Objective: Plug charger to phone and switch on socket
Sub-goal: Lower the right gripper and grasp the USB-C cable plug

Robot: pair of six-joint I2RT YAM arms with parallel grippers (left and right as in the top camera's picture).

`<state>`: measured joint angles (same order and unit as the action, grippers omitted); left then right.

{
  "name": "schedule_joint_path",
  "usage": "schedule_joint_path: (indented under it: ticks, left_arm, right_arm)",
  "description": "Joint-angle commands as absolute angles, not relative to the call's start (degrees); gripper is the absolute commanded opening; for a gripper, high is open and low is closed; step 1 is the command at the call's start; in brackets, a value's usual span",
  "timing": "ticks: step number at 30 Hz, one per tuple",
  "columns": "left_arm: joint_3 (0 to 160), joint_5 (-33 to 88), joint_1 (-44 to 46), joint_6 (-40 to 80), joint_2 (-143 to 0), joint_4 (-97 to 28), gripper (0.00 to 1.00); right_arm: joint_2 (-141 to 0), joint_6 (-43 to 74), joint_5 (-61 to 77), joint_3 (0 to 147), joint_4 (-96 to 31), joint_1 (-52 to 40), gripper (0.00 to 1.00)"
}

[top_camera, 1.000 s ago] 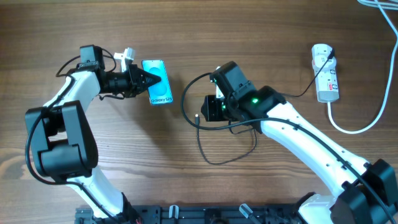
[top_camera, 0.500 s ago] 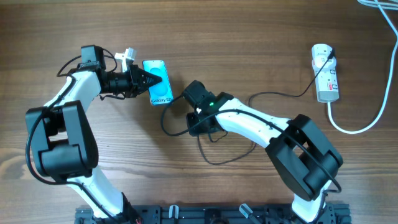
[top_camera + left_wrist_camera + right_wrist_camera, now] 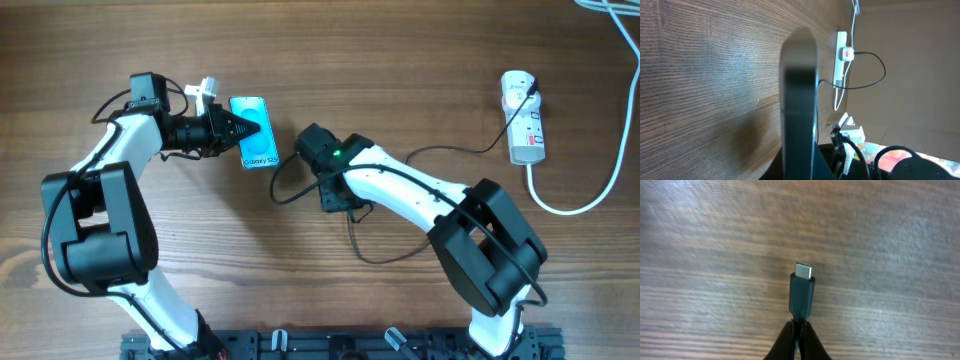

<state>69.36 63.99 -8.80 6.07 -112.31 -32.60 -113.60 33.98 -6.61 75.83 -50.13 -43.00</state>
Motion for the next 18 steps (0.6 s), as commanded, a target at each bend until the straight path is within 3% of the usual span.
schedule_joint_path:
  ticks: [1,4,9,12,18]
  left_arm:
    - [69.2,66.3,-8.8,4.7,-112.3,-32.6,0.04]
    - [69.2,66.4,-8.8,4.7,-112.3,-32.6,0.04]
    - [69.2,66.4,-8.8,4.7,-112.3,-32.6,0.04]
    - [69.2,66.4,-8.8,4.7,-112.3,-32.6,0.04]
    - [69.2,66.4,-8.8,4.7,-112.3,-32.7,0.04]
  right_arm:
    - [-114.7,33.1,-2.4,77.1,-47.9,-43.0,0.05]
    - [-115.1,33.0,-0.3,76.9,-46.9,-43.0,0.05]
    - [-115.9,33.1,-0.4,76.4,-45.7,-43.0,0.24]
    - [-115.9,33.2,-2.2,76.4,-45.7,-43.0,0.29]
    - [-116.1,37.8,-2.5,76.4,-46.8,-43.0,0.25]
